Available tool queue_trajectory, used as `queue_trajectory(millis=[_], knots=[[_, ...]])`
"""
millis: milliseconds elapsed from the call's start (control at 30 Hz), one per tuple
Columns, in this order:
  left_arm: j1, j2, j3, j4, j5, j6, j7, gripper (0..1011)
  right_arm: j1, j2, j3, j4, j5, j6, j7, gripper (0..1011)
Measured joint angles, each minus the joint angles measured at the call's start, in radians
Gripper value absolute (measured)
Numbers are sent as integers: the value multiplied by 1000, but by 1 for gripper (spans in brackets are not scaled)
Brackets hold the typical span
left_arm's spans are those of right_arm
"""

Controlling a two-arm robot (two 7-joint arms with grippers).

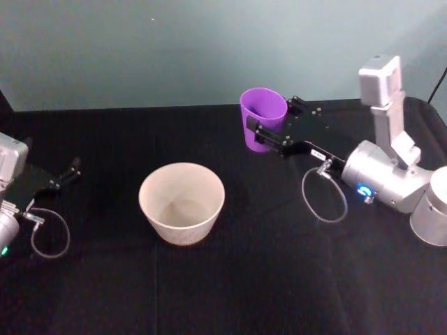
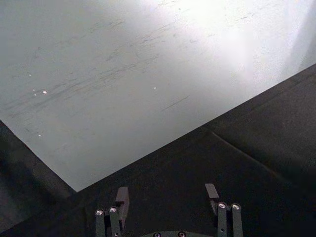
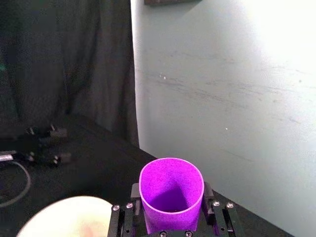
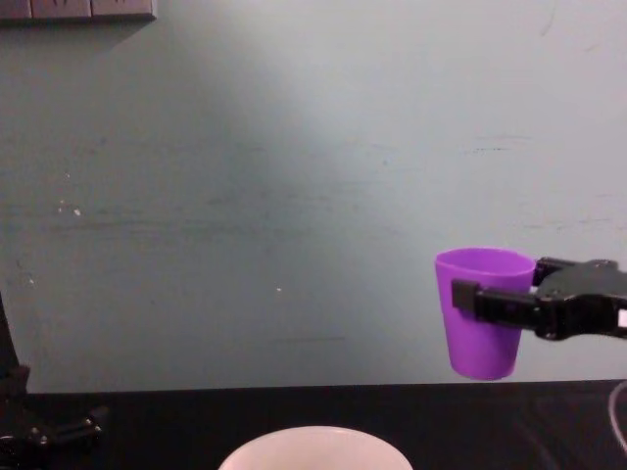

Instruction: Pick up the cup and pour the mung beans from the cup into the bowl.

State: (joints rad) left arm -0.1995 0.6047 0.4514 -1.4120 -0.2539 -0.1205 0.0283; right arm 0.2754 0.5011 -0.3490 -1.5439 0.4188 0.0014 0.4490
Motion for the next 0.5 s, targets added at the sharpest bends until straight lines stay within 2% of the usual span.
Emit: queue_trajectory(millis=[300, 333, 433, 467, 500], knots=[[0, 0, 0, 0, 0, 0, 0, 1000, 30, -18, -52, 74, -170, -106, -24, 718], [0, 0, 0, 0, 0, 0, 0, 1000, 32, -16, -62, 83, -208, -129, -32, 718], [0, 0, 0, 0, 0, 0, 0, 1000, 33, -13, -76, 92, -269, -161, -49, 718], [0, 0, 0, 0, 0, 0, 0, 1000, 35, -9, -87, 96, -316, -183, -64, 718], [0, 0, 0, 0, 0, 0, 0, 1000, 36, -7, -92, 97, -339, -193, -71, 718]])
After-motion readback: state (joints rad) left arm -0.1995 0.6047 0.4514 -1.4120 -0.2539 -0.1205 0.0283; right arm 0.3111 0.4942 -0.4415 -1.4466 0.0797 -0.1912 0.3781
